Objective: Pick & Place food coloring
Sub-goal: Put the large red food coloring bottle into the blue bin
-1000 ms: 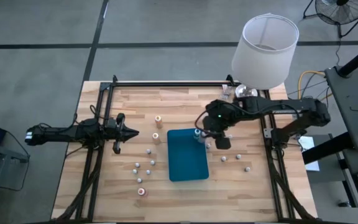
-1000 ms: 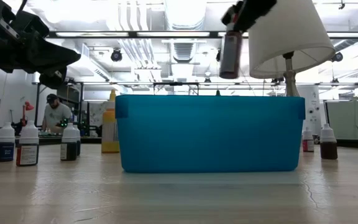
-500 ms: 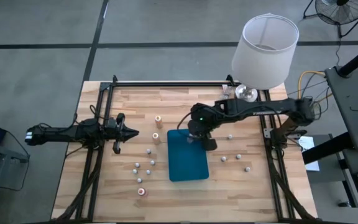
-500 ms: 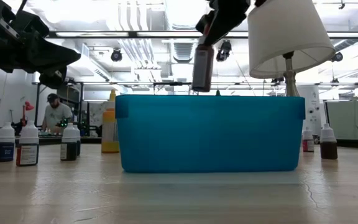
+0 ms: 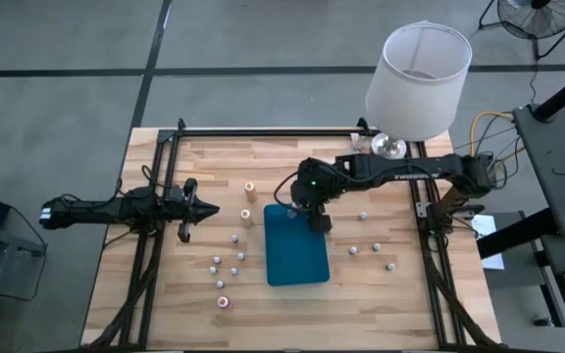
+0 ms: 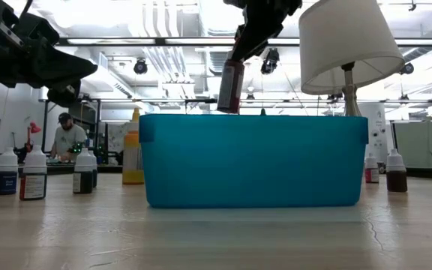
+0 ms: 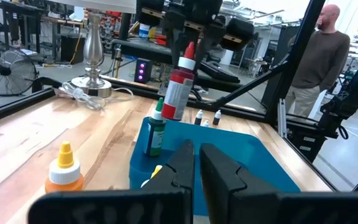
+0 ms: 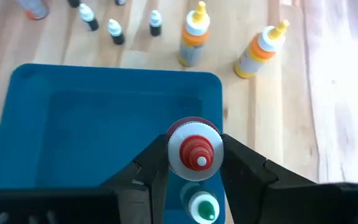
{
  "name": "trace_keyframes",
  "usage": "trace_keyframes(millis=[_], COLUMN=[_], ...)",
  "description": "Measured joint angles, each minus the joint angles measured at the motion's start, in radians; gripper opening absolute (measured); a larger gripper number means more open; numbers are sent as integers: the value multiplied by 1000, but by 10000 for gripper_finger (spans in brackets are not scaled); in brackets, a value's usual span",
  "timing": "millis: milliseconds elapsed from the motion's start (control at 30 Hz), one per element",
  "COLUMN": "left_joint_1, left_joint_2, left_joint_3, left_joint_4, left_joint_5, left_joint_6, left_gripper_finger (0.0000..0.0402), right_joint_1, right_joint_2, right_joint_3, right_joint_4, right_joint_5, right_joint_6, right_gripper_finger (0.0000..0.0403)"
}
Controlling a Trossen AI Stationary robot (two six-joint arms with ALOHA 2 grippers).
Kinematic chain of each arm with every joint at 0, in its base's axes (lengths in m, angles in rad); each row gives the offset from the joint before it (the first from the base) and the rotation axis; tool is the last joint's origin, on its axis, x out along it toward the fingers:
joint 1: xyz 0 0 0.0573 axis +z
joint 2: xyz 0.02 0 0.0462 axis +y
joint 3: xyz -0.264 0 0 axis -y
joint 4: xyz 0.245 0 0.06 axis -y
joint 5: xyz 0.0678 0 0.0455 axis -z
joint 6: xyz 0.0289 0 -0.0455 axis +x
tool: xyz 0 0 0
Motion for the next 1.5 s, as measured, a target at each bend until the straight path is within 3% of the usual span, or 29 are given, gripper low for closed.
trace_keyframes(millis=[833,1500], left_joint_1=[0,0], left_joint_2=[0,0], left_joint_3=[0,0], left_joint_4=[0,0], left_joint_5=[0,0], left_joint_6=[0,0], left_gripper_finger=[0,0], right_joint_1=[-43,-51], right_joint_2=[174,176], right_joint_3=[-2,-89], right_joint_4=[3,94], right_joint_5=[-1,-3], right_joint_6=[-50,-19], right_gripper_finger=[111,111])
